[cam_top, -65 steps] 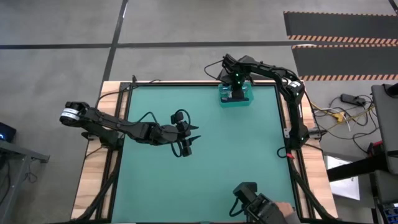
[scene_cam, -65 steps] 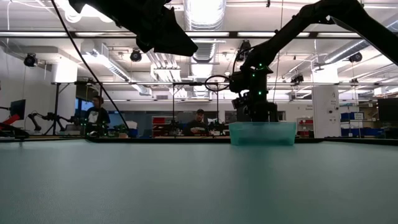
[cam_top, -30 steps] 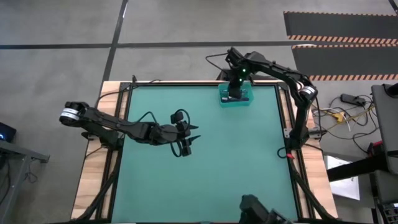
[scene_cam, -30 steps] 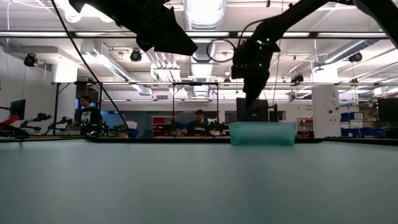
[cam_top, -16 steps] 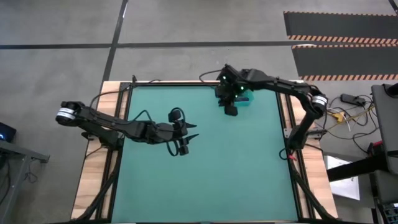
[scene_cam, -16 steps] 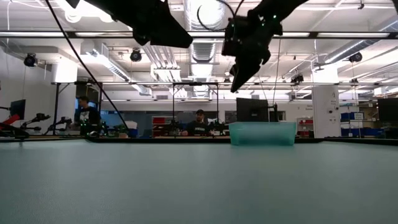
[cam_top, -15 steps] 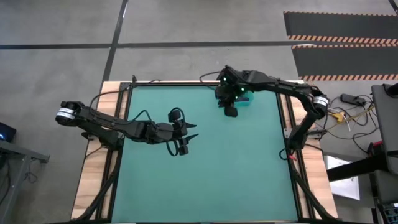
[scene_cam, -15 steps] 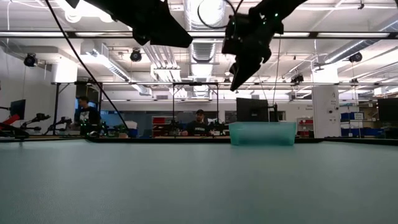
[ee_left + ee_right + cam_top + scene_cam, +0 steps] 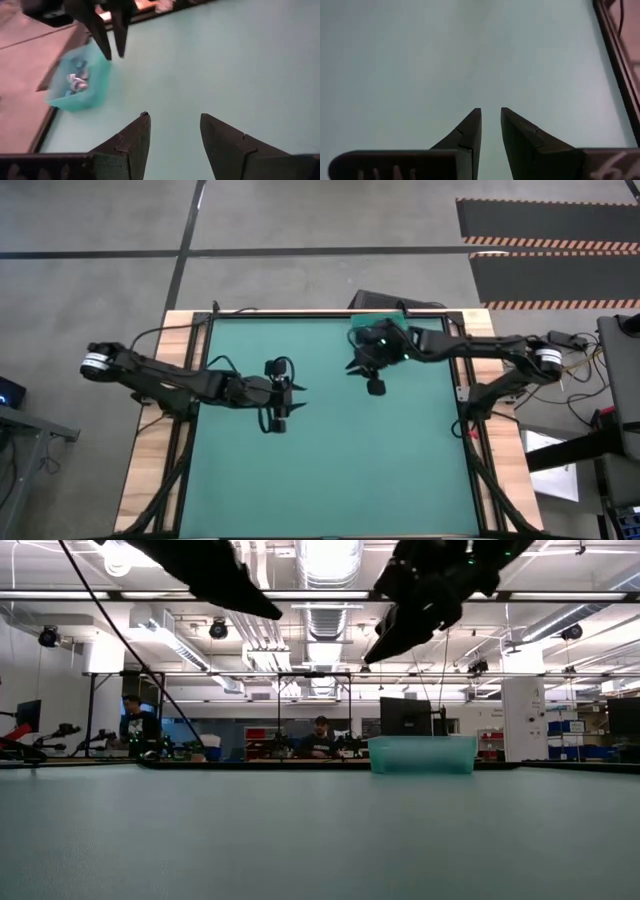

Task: Pick and place USB-C Cables
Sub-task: Return to Home Position

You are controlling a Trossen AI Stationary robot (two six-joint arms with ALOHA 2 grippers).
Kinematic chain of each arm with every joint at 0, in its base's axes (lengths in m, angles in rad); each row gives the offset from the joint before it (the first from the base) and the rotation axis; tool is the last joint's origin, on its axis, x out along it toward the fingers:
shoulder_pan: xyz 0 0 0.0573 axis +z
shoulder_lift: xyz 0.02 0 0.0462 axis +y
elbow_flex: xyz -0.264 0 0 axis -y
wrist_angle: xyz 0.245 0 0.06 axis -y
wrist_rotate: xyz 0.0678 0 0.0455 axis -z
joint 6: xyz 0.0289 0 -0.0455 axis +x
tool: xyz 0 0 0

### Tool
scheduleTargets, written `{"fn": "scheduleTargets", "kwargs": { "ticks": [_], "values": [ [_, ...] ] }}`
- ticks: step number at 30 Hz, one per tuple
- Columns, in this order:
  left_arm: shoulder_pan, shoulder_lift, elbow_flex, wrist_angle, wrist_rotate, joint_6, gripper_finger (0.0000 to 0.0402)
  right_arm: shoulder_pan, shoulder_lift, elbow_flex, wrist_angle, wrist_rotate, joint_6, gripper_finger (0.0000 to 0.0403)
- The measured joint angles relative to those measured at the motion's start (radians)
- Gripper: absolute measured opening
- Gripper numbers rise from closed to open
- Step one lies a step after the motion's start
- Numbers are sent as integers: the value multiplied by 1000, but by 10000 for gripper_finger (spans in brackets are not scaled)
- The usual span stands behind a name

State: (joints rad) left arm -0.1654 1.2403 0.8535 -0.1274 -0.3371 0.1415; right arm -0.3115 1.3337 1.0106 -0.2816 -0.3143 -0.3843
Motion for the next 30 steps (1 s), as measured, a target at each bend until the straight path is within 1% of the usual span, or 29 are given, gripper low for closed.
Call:
{"fn": "scheduleTargets", "kwargs": {
  "ticks": [3, 6, 10, 12, 17, 20, 24, 28, 30],
  "values": [
    [0, -37, -25, -38, 48, 25, 157, 26, -53, -104, 114, 0, 21, 63],
    [0, -86, -79, -38, 85, 29, 157, 46, -106, -199, 199, 0, 45, 63],
    [0, -185, -174, -3, 90, 21, 156, 76, -167, -312, 298, 1, 92, 63],
    [0, -244, -223, 17, 91, 7, 149, 92, -197, -360, 337, 1, 113, 63],
    [0, -402, -317, 73, 92, -6, 109, 118, -272, -445, 385, 5, 159, 63],
    [0, -492, -356, 76, 92, -6, 79, 136, -314, -481, 406, 40, 175, 63],
    [0, -590, -398, 85, 92, -5, 42, 151, -366, -518, 424, 79, 177, 63],
    [0, -677, -452, 86, 94, -4, 11, 151, -410, -540, 424, 80, 175, 63],
    [0, -715, -481, 90, 94, -4, 3, 150, -425, -545, 419, 80, 166, 63]
  ]
}}
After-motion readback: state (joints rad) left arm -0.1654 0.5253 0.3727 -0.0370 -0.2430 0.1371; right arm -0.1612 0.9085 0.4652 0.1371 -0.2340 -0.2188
